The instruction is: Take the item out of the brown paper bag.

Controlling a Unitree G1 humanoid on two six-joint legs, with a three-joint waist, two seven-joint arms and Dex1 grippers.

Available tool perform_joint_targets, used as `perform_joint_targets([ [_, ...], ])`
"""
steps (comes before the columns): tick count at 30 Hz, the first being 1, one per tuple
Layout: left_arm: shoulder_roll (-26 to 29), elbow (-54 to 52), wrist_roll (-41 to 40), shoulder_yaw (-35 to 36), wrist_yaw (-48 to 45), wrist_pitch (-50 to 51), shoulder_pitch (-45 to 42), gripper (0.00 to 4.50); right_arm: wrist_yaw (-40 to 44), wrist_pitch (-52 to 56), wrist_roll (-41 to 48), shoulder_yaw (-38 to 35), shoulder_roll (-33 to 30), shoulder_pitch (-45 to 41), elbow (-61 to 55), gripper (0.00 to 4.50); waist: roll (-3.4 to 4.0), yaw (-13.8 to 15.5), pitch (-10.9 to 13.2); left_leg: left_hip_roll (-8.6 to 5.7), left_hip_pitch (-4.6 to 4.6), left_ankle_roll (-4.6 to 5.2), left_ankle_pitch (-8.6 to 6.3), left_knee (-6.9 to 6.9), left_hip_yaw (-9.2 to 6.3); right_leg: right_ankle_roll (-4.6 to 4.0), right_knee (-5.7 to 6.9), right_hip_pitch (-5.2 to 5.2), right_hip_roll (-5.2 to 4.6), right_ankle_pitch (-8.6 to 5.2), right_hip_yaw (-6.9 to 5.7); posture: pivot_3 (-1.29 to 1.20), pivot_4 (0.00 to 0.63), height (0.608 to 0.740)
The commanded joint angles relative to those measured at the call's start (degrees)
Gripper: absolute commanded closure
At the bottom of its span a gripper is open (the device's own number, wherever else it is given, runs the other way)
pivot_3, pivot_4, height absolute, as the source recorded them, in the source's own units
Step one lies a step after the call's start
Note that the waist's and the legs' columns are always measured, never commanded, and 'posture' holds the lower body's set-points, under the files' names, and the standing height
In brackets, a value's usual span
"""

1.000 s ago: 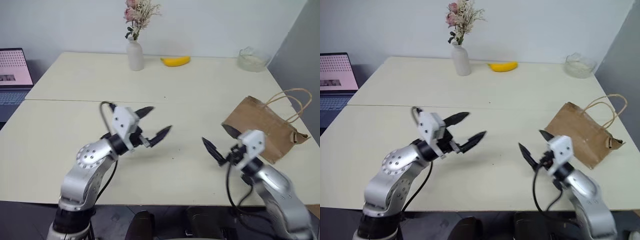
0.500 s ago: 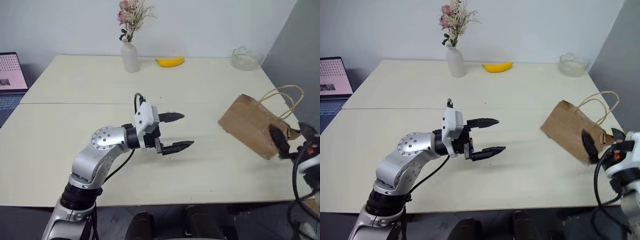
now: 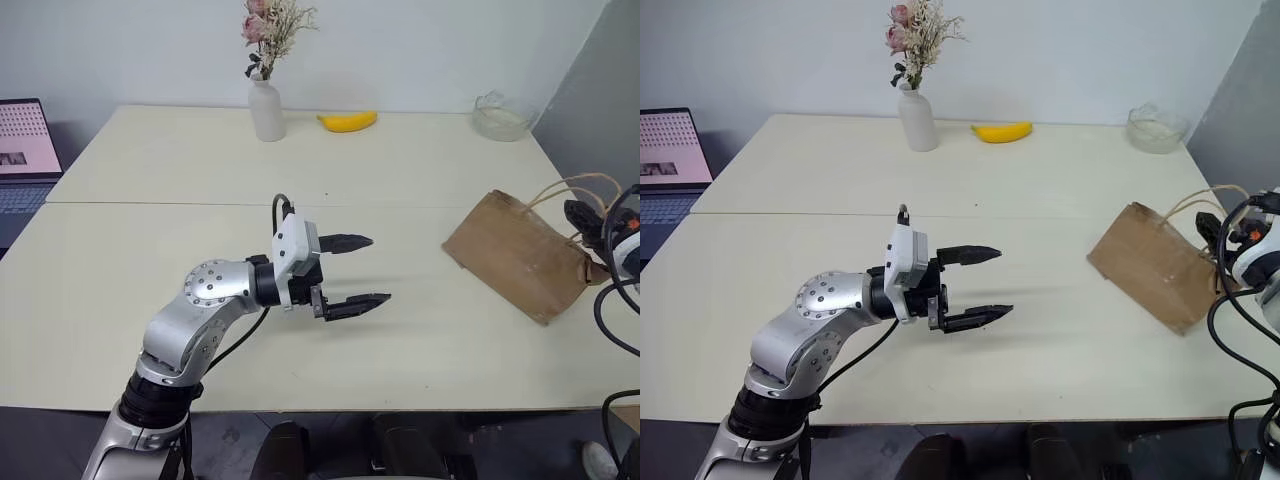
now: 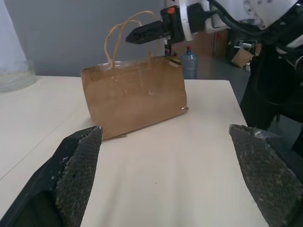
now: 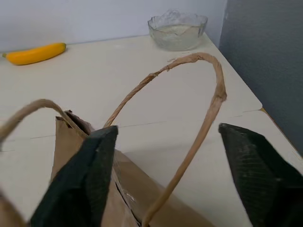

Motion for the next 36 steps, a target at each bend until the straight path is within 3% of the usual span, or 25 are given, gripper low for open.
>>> perform_joint_targets([
  [1, 0.9, -2.5, -2.0, 0.5, -1.4, 0.3, 0.0, 0.0, 0.8, 0.2, -0.1, 0.1, -1.3, -1.8, -1.8, 2.38, 0.0, 0.0, 0.0, 0.0, 0.0, 0.0, 0.0, 0.0, 0.01, 0.0, 0.0, 0.0, 0.0, 0.0, 0.01, 0.0, 0.15, 0.74],
  [7, 1.4, -2.8, -5.5, 1.5, -2.8, 2.1, -0.6, 0.0, 2.6, -1.9, -3.1, 3.0, -3.2, -1.5, -5.0, 4.48, 0.01, -0.1, 0.0, 0.02, 0.02, 0.0, 0.0, 0.0, 0.01, 0.01, 0.02, -0.01, 0.0, 0.0, 0.0, 0.0, 0.15, 0.74],
  [15, 1.7, -3.1, -7.1, 4.4, 1.4, 4.0, -1.8, 0.0, 6.9, -7.6, -9.6, 11.3, -6.8, -7.3, -6.1, 4.48, 0.02, -0.2, 0.0, 0.01, 0.04, 0.0, 0.0, 0.01, 0.05, 0.01, 0.02, -0.02, 0.0, 0.01, 0.03, 0.0, 0.15, 0.74],
  [21, 0.2, -6.7, -2.4, 10.8, 13.5, 1.4, 7.1, 0.0, 11.2, -10.9, -12.6, 19.6, -4.5, -20.6, 1.0, 4.48, 0.07, -0.6, 0.0, 0.08, 0.04, 0.0, 0.0, -0.01, 0.05, 0.01, 0.02, -0.05, 0.01, 0.01, 0.05, 0.0, 0.15, 0.74],
  [27, -0.2, -9.5, 1.3, 17.3, 21.2, -1.3, 16.9, 0.0, 14.5, -15.2, -15.4, 27.2, 4.0, -32.0, 10.8, 4.48, 0.08, -0.3, 0.1, 0.14, 0.03, 0.0, 0.0, -0.01, 0.04, -0.01, 0.04, -0.07, 0.0, 0.01, 0.02, 0.0, 0.15, 0.74],
  [36, -0.8, -13.8, 2.8, 23.4, 26.3, -3.9, 26.8, 0.0, 16.7, -26.0, -21.2, 35.2, 24.7, -46.8, 32.5, 4.48, 0.11, -0.1, 0.1, 0.17, -0.07, 0.0, 0.0, -0.02, 0.07, -0.05, 0.08, -0.2, -0.05, 0.02, -0.01, 0.0, 0.15, 0.74],
])
